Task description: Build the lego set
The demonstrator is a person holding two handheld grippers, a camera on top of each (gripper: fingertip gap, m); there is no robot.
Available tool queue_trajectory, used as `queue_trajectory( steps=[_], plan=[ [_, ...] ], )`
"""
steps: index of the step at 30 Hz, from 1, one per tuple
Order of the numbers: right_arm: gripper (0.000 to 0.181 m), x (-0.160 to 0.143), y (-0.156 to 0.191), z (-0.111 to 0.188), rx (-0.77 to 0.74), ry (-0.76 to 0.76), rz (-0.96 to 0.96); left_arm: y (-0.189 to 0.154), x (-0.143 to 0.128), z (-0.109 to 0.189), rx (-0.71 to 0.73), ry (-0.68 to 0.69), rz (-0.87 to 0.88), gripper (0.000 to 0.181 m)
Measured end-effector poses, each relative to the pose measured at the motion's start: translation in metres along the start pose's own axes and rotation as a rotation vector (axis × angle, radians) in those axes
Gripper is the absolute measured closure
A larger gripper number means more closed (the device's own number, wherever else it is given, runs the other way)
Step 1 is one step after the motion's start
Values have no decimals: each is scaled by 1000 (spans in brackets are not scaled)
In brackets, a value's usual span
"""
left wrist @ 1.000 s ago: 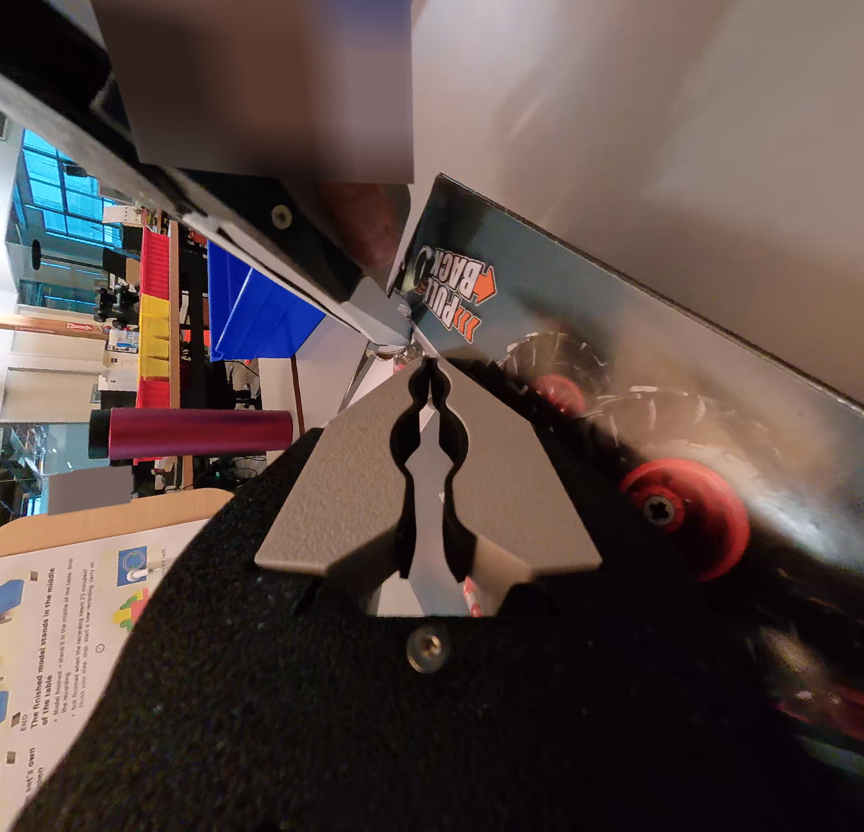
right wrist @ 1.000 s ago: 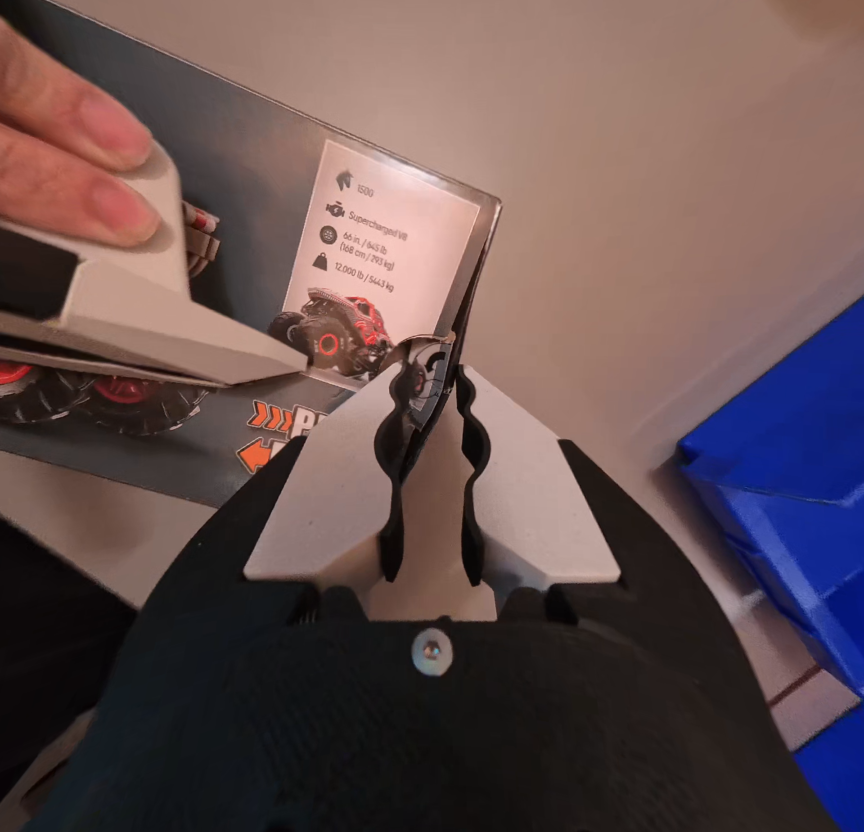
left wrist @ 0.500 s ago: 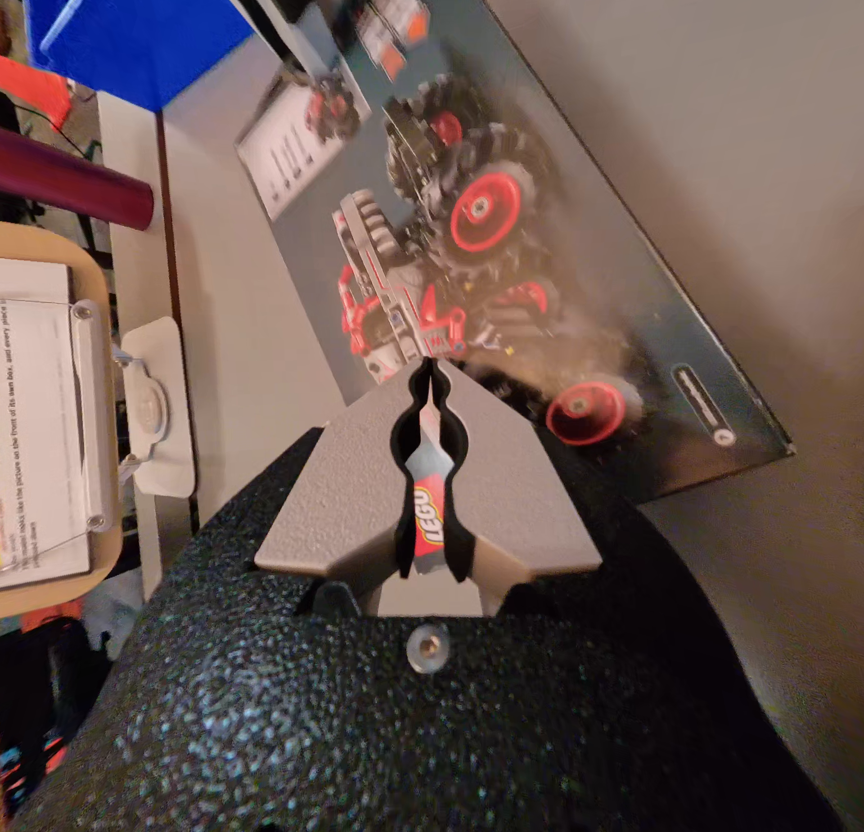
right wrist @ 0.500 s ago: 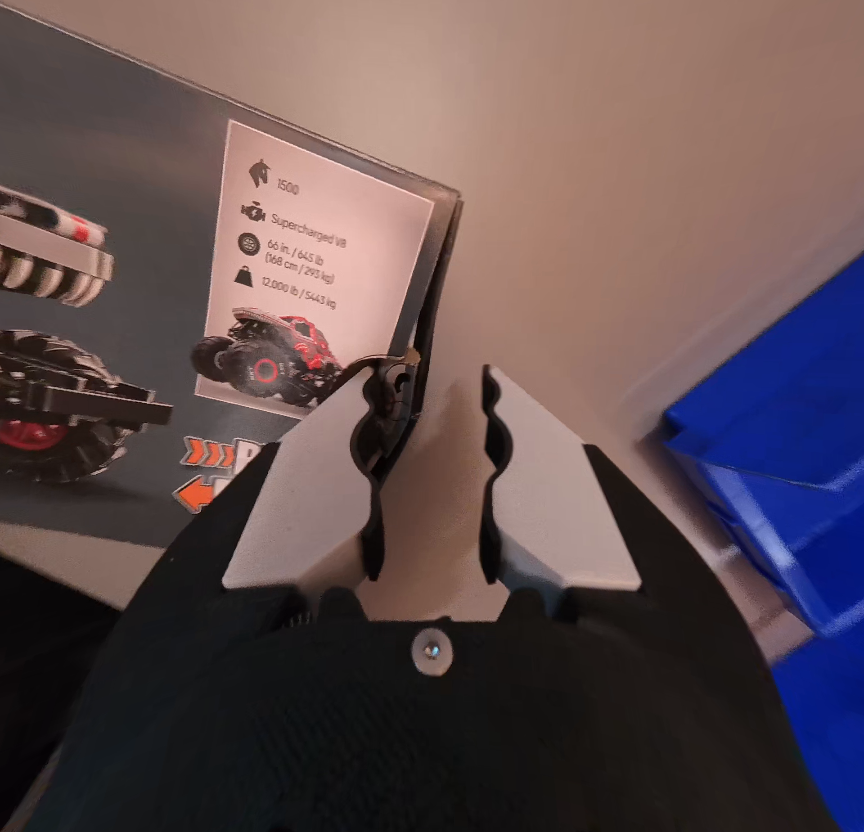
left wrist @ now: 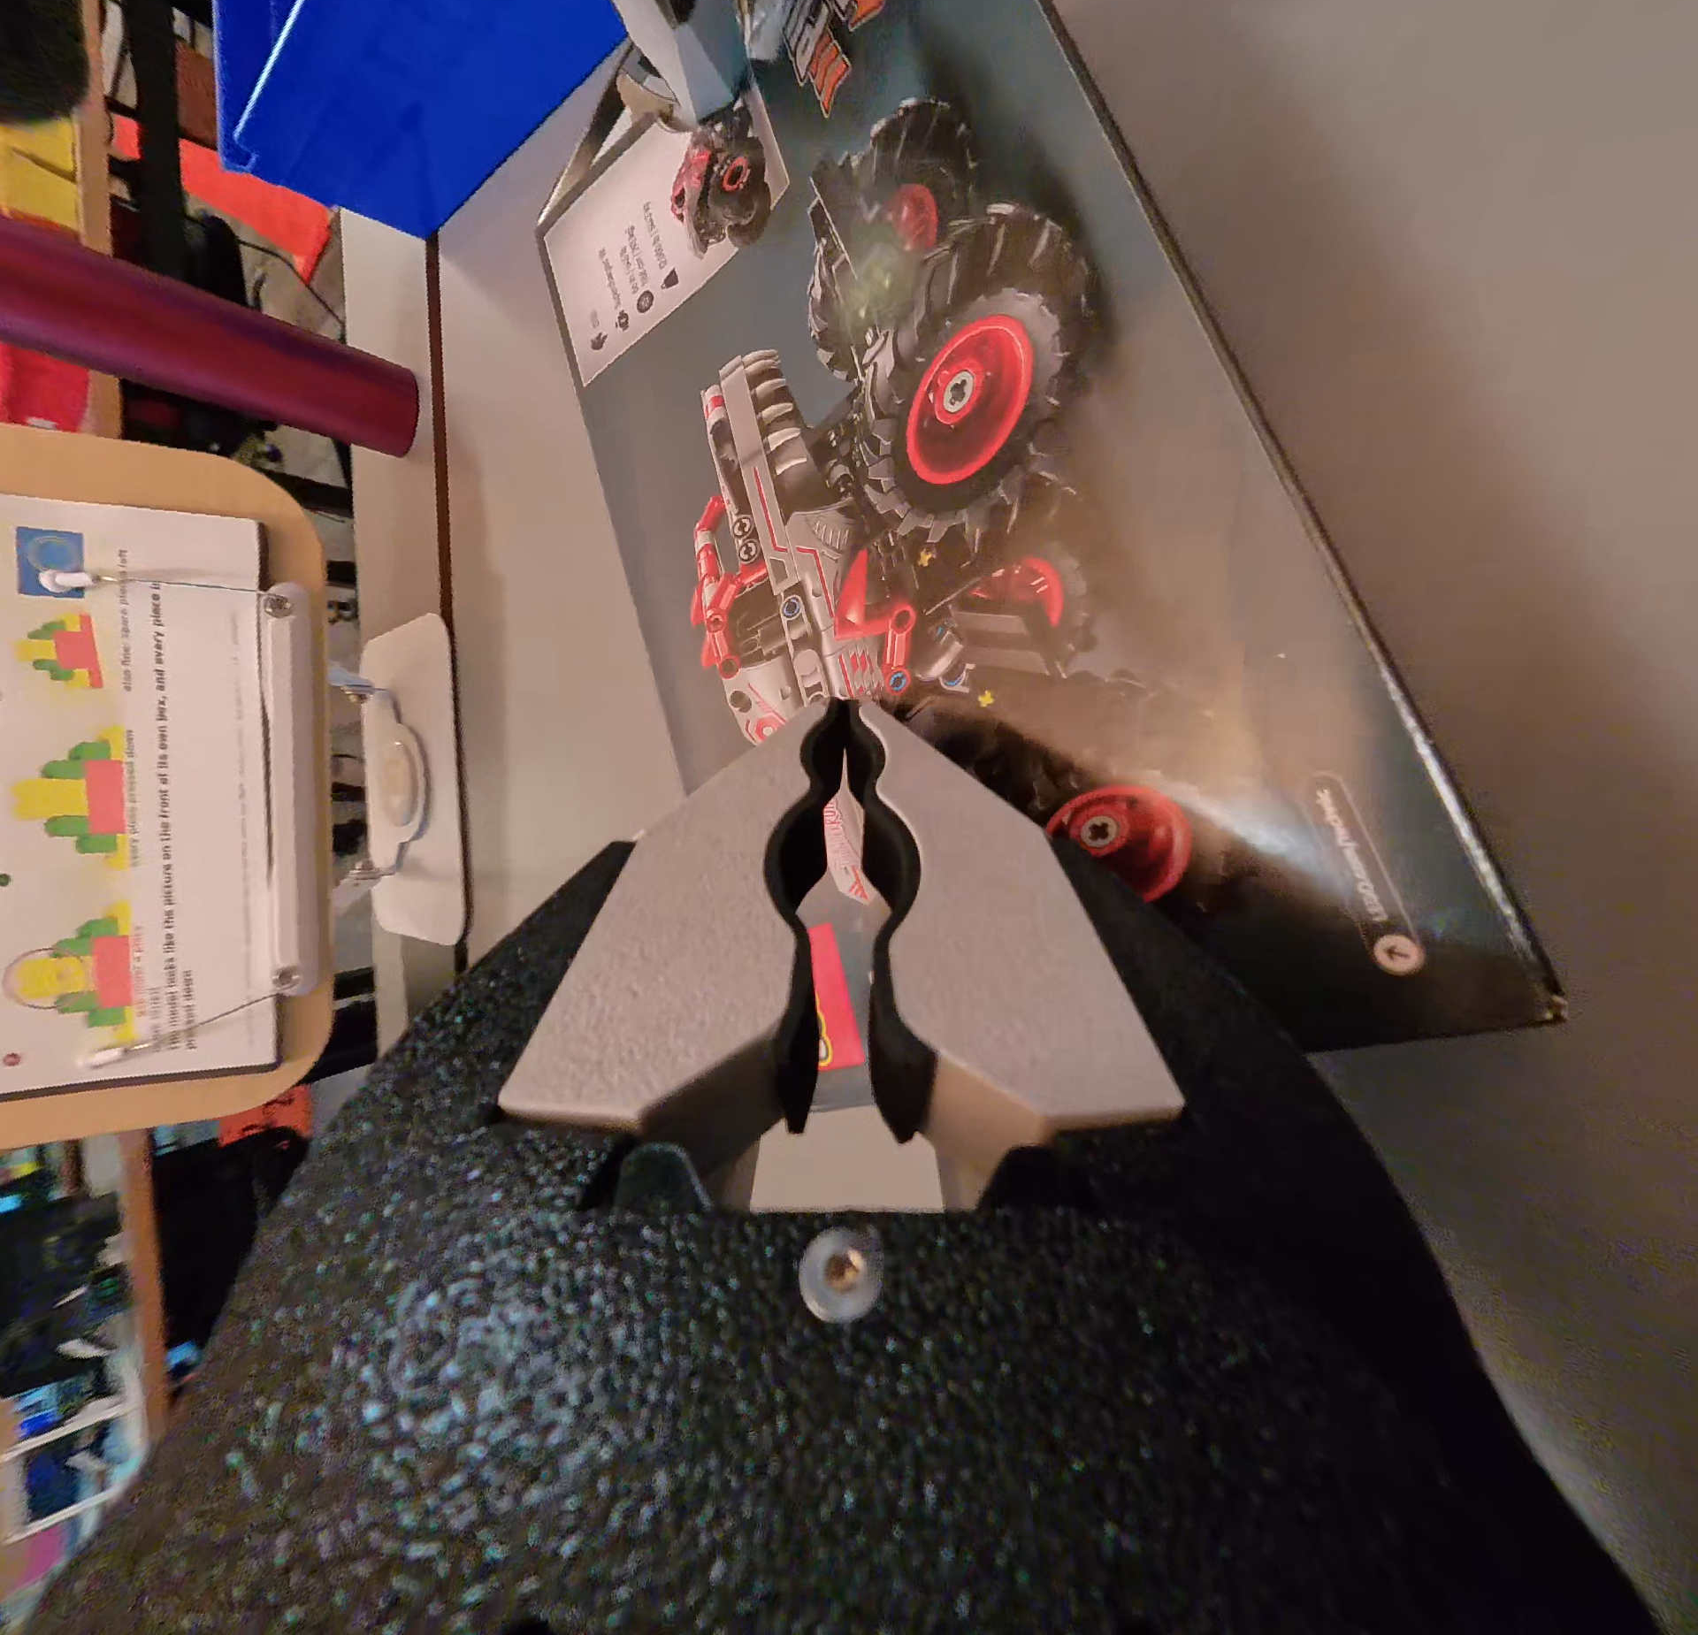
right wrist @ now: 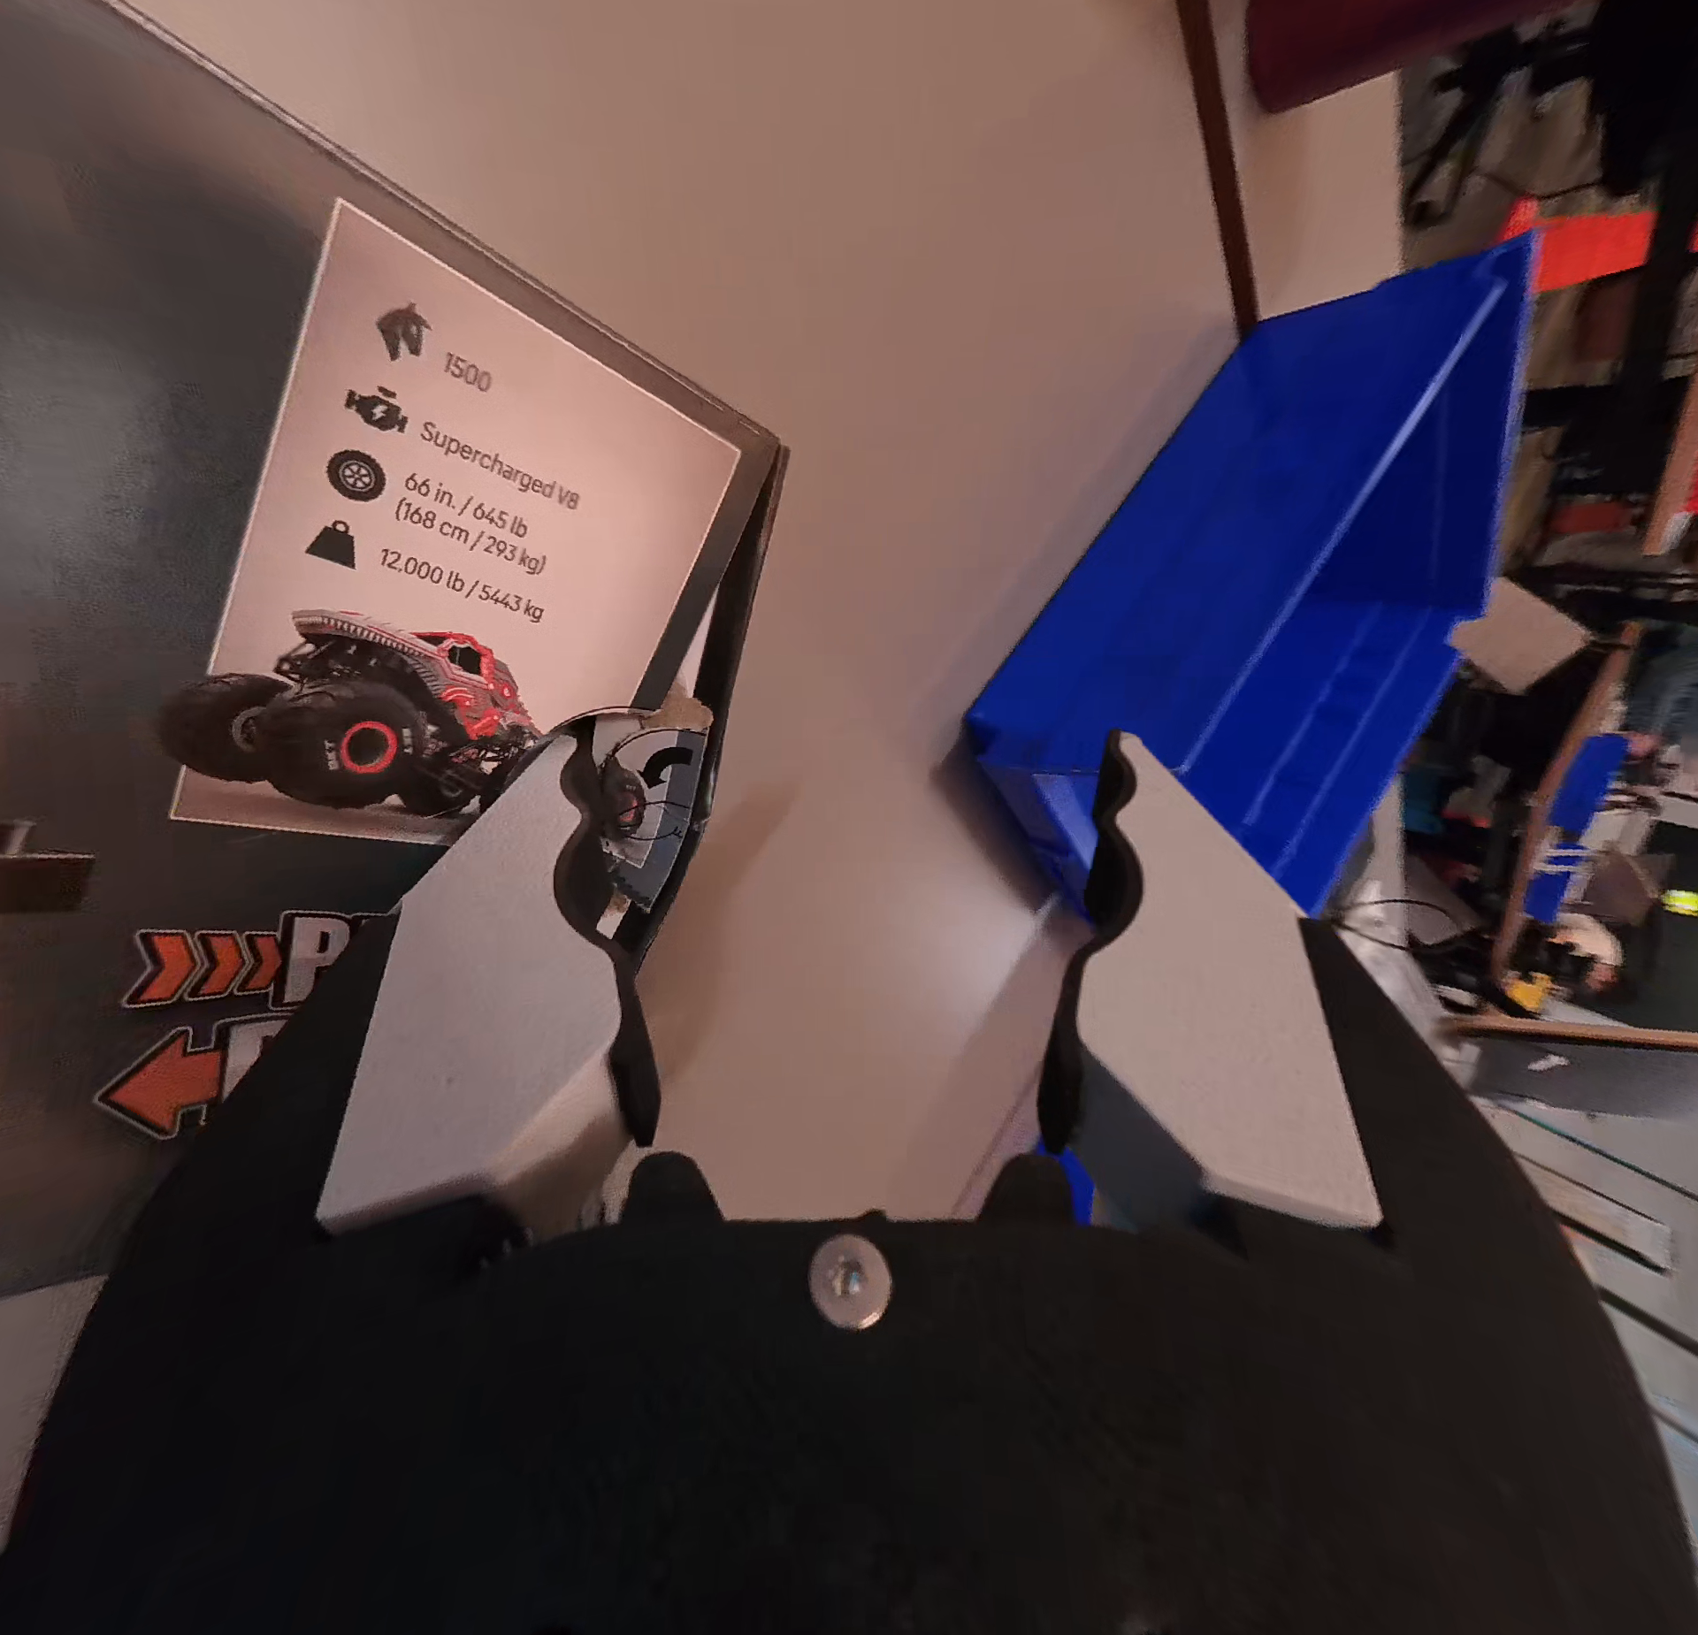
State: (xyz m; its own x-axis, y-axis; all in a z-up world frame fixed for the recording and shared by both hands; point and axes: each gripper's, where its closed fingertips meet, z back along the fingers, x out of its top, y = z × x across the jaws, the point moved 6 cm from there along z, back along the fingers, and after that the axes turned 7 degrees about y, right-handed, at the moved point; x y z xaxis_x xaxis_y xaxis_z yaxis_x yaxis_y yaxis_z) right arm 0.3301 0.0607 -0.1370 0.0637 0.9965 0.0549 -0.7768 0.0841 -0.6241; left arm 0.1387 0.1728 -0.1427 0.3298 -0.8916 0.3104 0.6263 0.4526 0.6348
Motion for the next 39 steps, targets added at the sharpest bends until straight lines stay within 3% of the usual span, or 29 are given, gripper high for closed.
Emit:
queue_trajectory(
  steps=[1,14,22,23,33,39],
  plan=[
    [77,1,2,2,-33,-1,15,-1,0,0,11,8,-9,181],
    [91,-12,8,8,42,43,73,-1,4,0,19,25,-17,181],
    [151,-18,21,0,196,38,77,0,13,-4,3,61,-89,181],
    [151,-19,18,0,207,30,54,0,13,-4,-4,56,-87,181],
    [167,-21,-2,-22,499,-10,-67,2,20,-10,13,23,-103,181],
    [175,-28,-9,-32,768,-107,-192,1,19,-9,43,31,-115,181]
  ],
)
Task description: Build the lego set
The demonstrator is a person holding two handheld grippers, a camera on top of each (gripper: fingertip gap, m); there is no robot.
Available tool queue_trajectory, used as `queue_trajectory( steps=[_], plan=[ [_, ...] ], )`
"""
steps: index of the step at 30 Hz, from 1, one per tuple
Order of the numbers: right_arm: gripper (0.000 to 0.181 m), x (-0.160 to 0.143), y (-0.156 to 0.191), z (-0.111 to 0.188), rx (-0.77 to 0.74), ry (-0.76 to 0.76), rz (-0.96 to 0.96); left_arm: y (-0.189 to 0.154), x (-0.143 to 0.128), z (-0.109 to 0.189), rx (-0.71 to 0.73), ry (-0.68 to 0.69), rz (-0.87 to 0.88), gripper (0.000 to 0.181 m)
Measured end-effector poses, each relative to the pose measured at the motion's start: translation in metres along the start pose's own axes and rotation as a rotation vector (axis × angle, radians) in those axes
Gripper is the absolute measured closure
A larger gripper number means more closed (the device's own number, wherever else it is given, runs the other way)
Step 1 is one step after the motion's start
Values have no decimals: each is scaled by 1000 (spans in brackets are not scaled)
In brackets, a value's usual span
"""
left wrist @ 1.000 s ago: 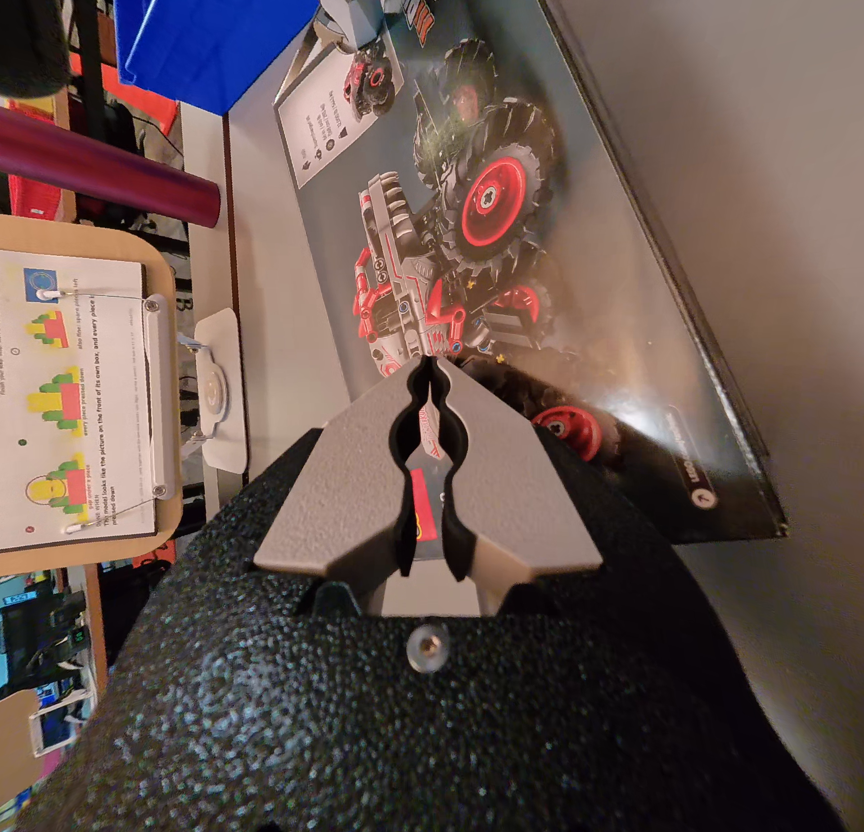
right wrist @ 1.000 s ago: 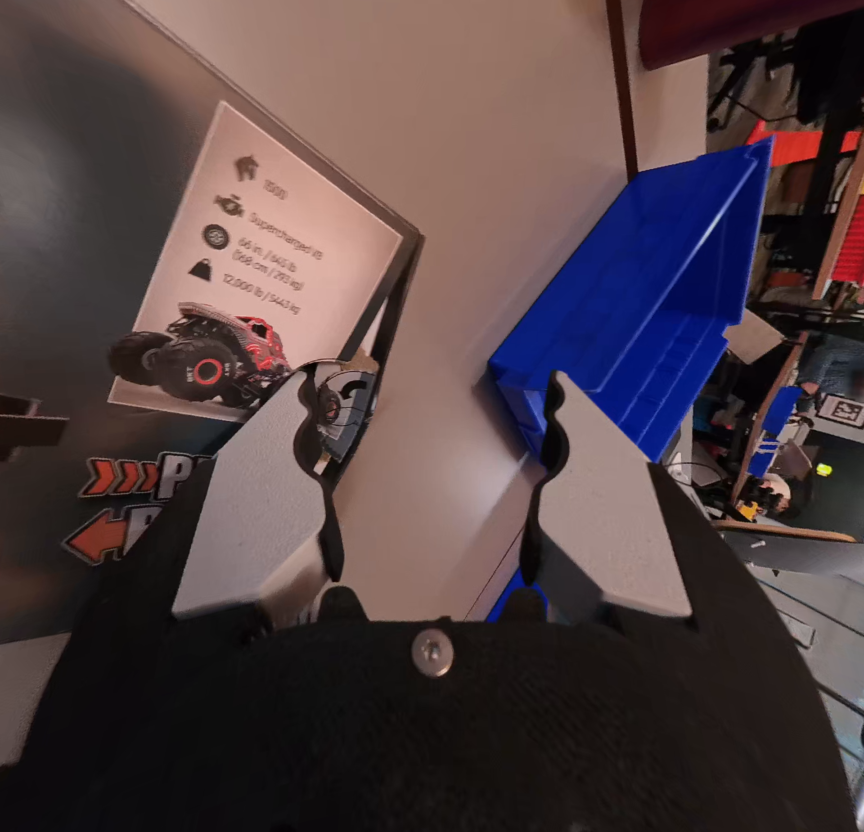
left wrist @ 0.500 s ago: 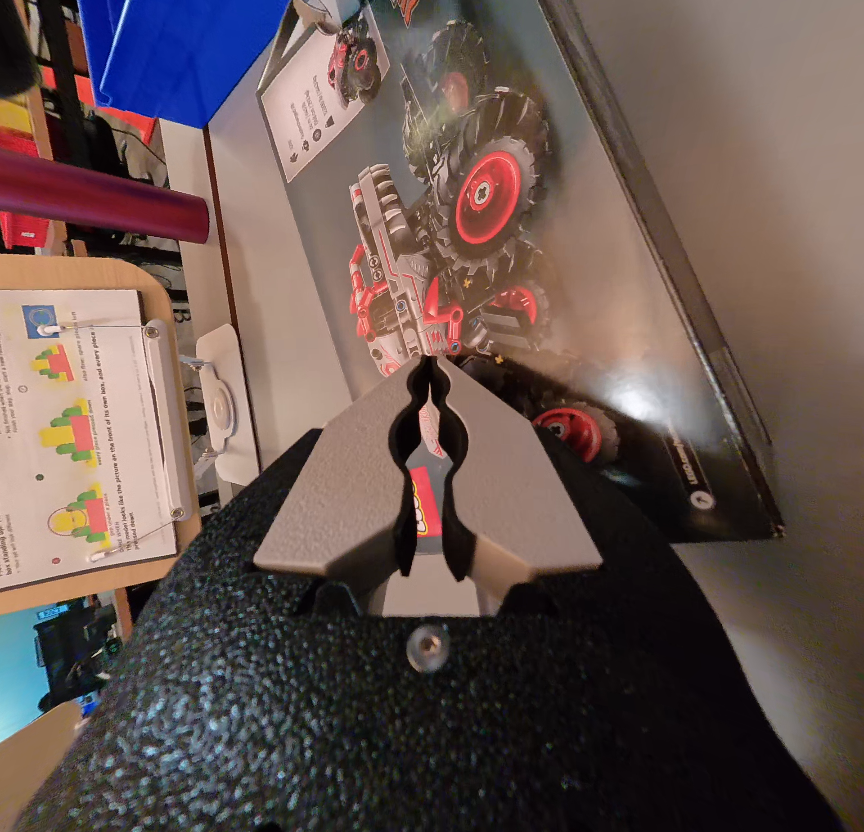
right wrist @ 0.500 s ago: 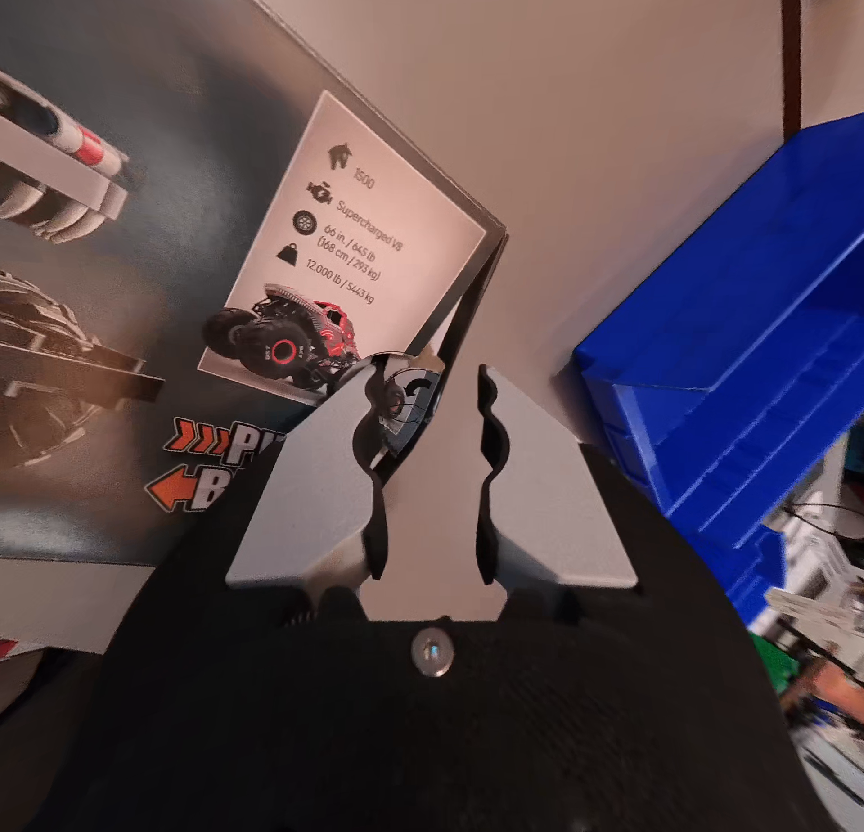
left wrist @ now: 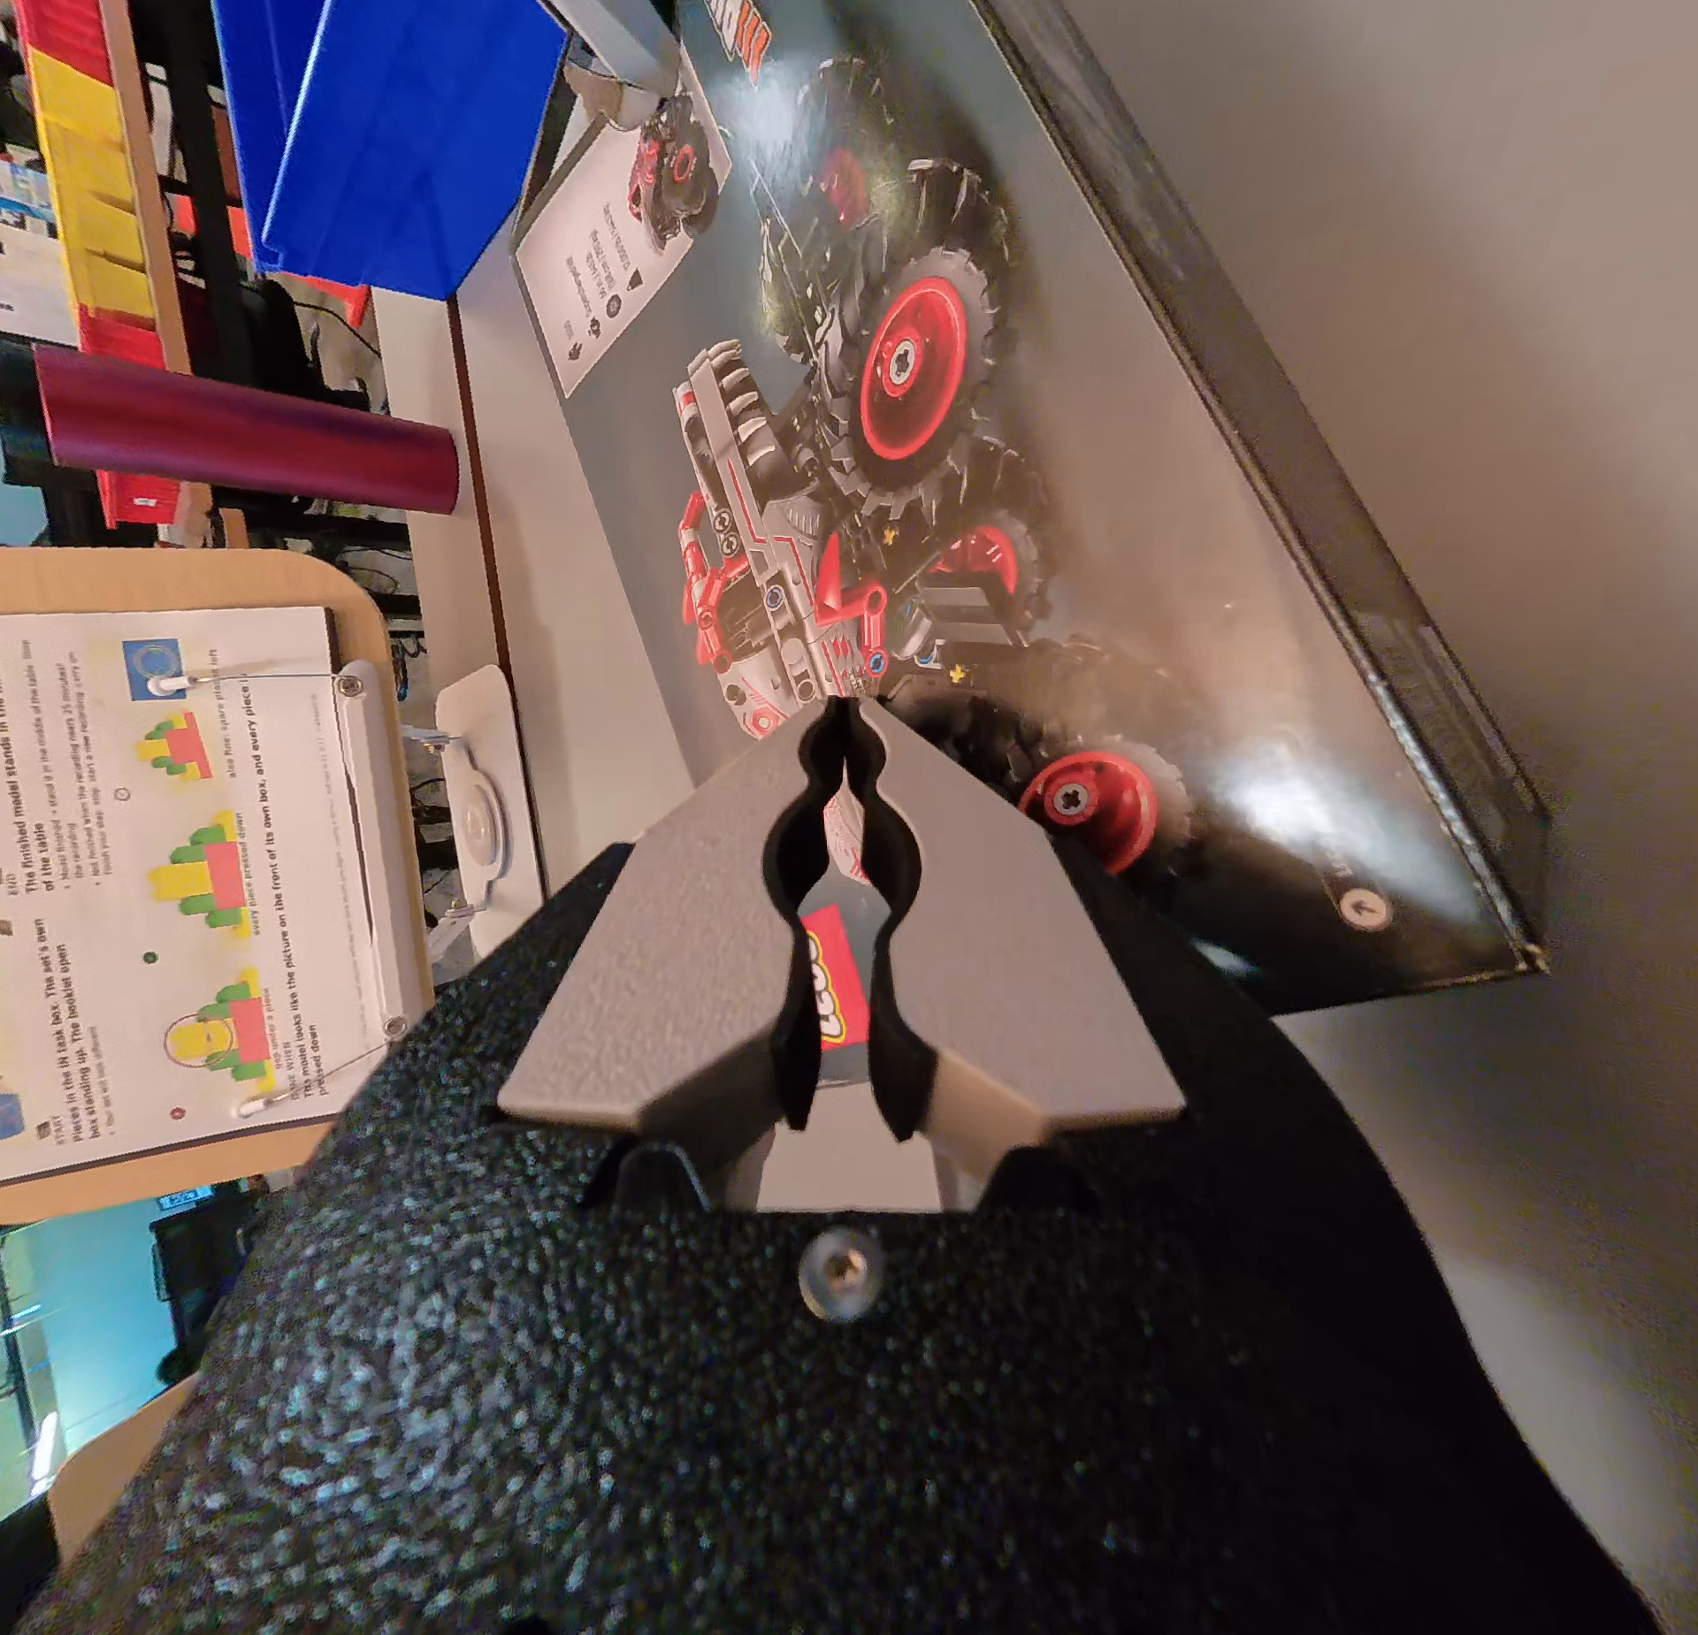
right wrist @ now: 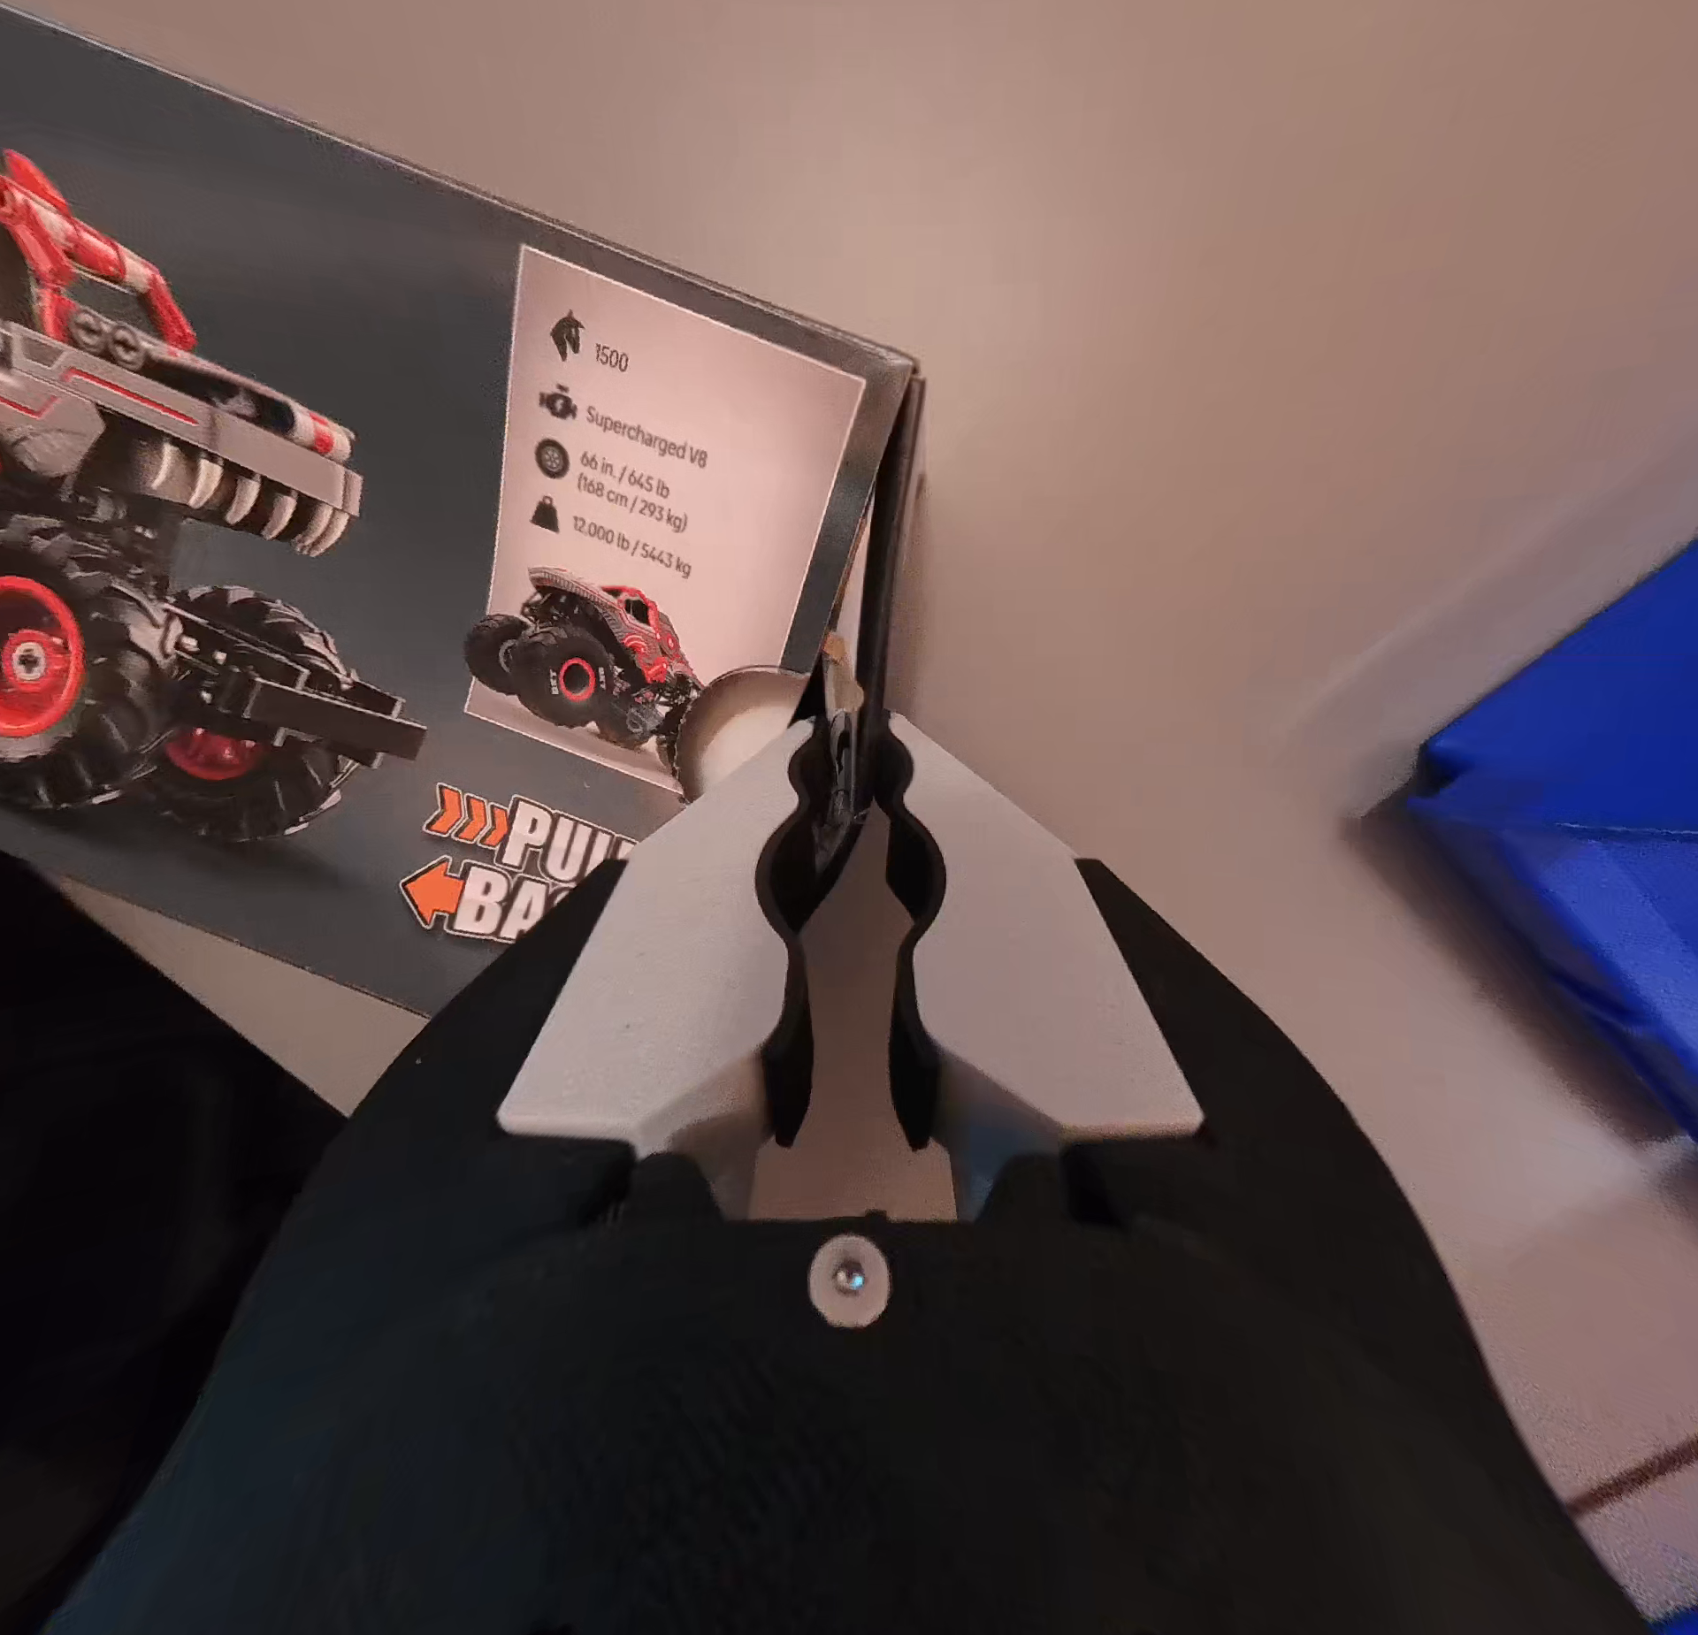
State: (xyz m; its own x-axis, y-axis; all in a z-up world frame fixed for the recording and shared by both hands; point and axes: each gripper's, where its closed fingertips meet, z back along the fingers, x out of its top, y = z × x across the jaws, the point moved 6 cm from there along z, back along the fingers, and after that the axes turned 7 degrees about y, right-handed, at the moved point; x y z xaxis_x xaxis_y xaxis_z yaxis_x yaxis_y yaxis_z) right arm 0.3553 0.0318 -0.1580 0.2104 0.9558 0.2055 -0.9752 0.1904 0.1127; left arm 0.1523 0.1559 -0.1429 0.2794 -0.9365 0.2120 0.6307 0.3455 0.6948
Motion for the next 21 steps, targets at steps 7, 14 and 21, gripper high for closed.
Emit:
queue_trajectory(
  steps=[7,14,21],
  plan=[
    [177,-8,-9,0,145,-168,-49,0,1,0,-20,12,3,181],
    [176,-13,-3,0,126,-276,-90,5,-1,1,-98,-11,39,181],
    [173,-50,54,-1,77,-436,-185,22,-25,1,-237,48,89,181]
  ],
)
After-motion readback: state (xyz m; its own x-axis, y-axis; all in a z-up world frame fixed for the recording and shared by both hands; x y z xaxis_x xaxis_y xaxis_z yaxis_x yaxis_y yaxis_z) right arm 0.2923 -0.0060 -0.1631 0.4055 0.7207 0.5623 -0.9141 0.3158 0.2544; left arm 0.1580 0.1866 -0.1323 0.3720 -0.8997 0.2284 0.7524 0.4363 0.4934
